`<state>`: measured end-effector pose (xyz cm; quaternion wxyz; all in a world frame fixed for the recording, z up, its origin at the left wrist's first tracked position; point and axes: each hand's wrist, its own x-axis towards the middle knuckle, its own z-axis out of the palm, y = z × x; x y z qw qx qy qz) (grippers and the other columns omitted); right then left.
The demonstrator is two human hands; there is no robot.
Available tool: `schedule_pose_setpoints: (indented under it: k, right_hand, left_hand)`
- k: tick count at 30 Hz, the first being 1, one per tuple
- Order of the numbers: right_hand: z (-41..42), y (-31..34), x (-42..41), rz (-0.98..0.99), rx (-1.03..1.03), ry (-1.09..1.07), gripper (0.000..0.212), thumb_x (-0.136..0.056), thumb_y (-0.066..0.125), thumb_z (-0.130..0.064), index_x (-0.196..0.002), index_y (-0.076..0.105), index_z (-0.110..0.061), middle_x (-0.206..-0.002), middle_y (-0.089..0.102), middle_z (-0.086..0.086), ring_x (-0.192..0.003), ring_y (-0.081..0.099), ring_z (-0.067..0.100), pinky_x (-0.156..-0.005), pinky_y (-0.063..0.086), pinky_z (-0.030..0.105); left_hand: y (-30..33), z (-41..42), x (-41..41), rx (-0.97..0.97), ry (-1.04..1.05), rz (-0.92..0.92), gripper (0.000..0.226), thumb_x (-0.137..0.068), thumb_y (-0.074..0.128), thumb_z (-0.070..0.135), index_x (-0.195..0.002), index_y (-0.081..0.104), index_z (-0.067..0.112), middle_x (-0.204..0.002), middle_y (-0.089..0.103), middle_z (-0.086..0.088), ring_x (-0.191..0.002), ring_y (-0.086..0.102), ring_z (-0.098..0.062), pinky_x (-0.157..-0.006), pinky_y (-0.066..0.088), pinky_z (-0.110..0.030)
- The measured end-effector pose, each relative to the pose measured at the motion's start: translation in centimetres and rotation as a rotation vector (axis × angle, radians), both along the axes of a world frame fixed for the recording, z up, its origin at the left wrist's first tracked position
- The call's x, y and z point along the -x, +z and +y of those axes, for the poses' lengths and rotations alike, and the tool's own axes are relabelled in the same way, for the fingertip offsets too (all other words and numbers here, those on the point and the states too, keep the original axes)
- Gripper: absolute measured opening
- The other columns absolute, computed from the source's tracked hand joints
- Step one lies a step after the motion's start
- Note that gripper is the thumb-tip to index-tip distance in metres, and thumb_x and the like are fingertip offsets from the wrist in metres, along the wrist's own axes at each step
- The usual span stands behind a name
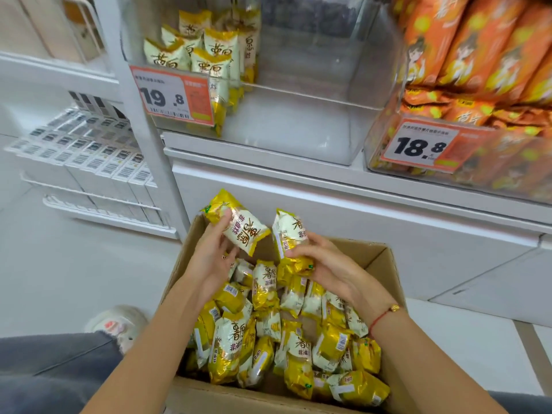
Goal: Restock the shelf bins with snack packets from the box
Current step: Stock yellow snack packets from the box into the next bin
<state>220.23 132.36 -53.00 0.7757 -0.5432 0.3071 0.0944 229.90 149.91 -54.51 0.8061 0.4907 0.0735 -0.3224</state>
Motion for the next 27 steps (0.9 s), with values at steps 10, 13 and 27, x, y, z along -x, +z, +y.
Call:
schedule_pose_setpoints:
  k: [10,13,27]
  right_hand:
    - [2.6,5.0,-0.8,-0.227,0.352,-0.071,0.060,-0.069,0.083,-0.009,-0.118,0.051,-0.020,-0.103,0.069,-0.002,-0.089,0.068,0.006,-0.073,0.058,0.027]
    - [2.4,7.2,-0.7,-0.301,0.436,-0.056,0.064,-0.070,0.082,-0.008,-0.122,0.047,-0.023,-0.109,0.067,-0.008,-0.089,0.065,-0.004,-0.065,0.052,0.014]
    - [-0.3,22.7,-8.0,-0.446,0.301,-0.020,0.012,-0.092,0.052,-0.022,-0.087,0.059,-0.013,-0.062,0.059,0.004,-0.050,0.055,0.017,-0.056,0.040,0.029]
  left_hand:
    - [4.9,0.2,0.4,-0.056,-0.116,-0.184,0.050,-0.069,0.076,0.037,-0.116,0.063,0.024,-0.115,0.071,0.000,-0.106,0.066,-0.013,-0.092,0.051,-0.037]
    - [6.7,0.5,-0.1,-0.112,-0.328,-0.300,0.049,-0.064,0.072,0.028,-0.111,0.066,0.019,-0.108,0.073,-0.003,-0.095,0.070,-0.015,-0.082,0.054,-0.033]
    - [17.5,-0.2,-6.8,-0.171,0.431,-0.869,0.044,-0.070,0.075,0.060,-0.102,0.066,0.031,-0.095,0.072,0.016,-0.088,0.066,-0.004,-0.078,0.052,-0.024]
